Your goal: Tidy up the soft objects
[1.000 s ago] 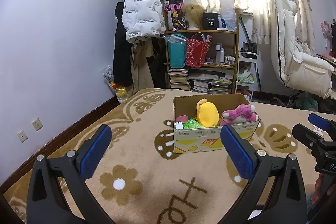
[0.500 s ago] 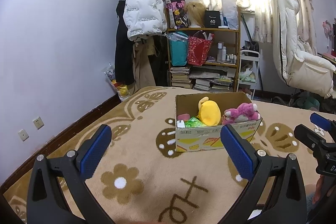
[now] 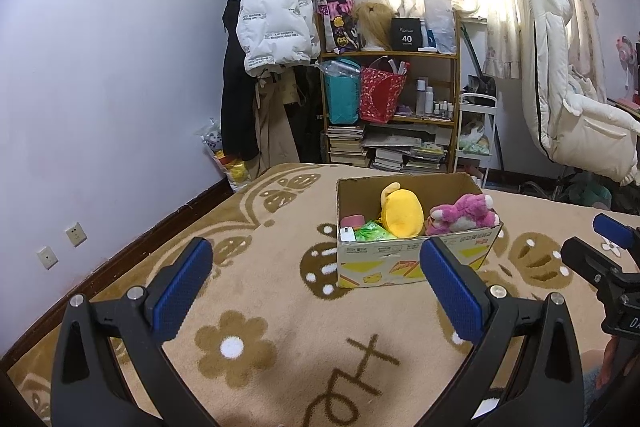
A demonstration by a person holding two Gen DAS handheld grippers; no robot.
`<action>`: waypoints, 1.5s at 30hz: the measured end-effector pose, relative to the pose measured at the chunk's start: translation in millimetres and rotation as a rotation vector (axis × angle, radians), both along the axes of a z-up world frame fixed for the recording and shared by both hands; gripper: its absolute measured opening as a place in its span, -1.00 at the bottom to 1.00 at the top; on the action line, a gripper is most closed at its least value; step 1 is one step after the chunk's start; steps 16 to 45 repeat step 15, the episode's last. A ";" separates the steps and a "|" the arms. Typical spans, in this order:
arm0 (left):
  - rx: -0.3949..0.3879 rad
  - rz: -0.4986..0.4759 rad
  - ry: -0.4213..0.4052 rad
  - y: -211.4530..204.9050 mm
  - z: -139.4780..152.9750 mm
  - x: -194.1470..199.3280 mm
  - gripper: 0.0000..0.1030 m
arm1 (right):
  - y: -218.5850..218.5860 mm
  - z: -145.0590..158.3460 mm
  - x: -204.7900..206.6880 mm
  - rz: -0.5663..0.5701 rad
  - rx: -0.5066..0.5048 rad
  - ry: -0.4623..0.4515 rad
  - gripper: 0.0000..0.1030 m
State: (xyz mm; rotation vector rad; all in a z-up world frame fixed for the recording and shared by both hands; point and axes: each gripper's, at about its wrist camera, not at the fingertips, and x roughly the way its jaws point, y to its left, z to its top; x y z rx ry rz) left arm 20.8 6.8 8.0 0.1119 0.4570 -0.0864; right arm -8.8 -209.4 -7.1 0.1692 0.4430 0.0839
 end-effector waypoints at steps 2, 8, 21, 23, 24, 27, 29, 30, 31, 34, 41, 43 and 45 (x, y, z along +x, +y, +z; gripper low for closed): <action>-0.001 -0.004 0.000 -0.1 0.2 0.3 0.99 | -0.9 0.0 -0.2 0.001 -0.001 0.000 1.00; -0.005 -0.005 0.012 0.9 1.6 3.3 0.99 | -0.8 0.2 0.3 0.002 -0.001 0.001 1.00; -0.008 -0.008 0.008 1.0 2.4 3.0 0.99 | -3.2 -1.6 -0.8 -0.001 -0.002 0.004 1.00; -0.008 -0.008 0.008 1.0 2.4 3.0 0.99 | -3.2 -1.6 -0.8 -0.001 -0.002 0.004 1.00; -0.008 -0.008 0.008 1.0 2.4 3.0 0.99 | -3.2 -1.6 -0.8 -0.001 -0.002 0.004 1.00; -0.008 -0.008 0.008 1.0 2.4 3.0 0.99 | -3.2 -1.6 -0.8 -0.001 -0.002 0.004 1.00; -0.008 -0.008 0.008 1.0 2.4 3.0 0.99 | -3.2 -1.6 -0.8 -0.001 -0.002 0.004 1.00; -0.008 -0.008 0.008 1.0 2.4 3.0 0.99 | -3.2 -1.6 -0.8 -0.001 -0.002 0.004 1.00; -0.008 -0.008 0.008 1.0 2.4 3.0 0.99 | -3.2 -1.6 -0.8 -0.001 -0.002 0.004 1.00; -0.008 -0.008 0.008 1.0 2.4 3.0 0.99 | -3.2 -1.6 -0.8 -0.001 -0.002 0.004 1.00; -0.008 -0.008 0.008 1.0 2.4 3.0 0.99 | -3.2 -1.6 -0.8 -0.001 -0.002 0.004 1.00; -0.008 -0.008 0.008 1.0 2.4 3.0 0.99 | -3.2 -1.6 -0.8 -0.001 -0.002 0.004 1.00; -0.008 -0.008 0.008 1.0 2.4 3.0 0.99 | -3.2 -1.6 -0.8 -0.001 -0.002 0.004 1.00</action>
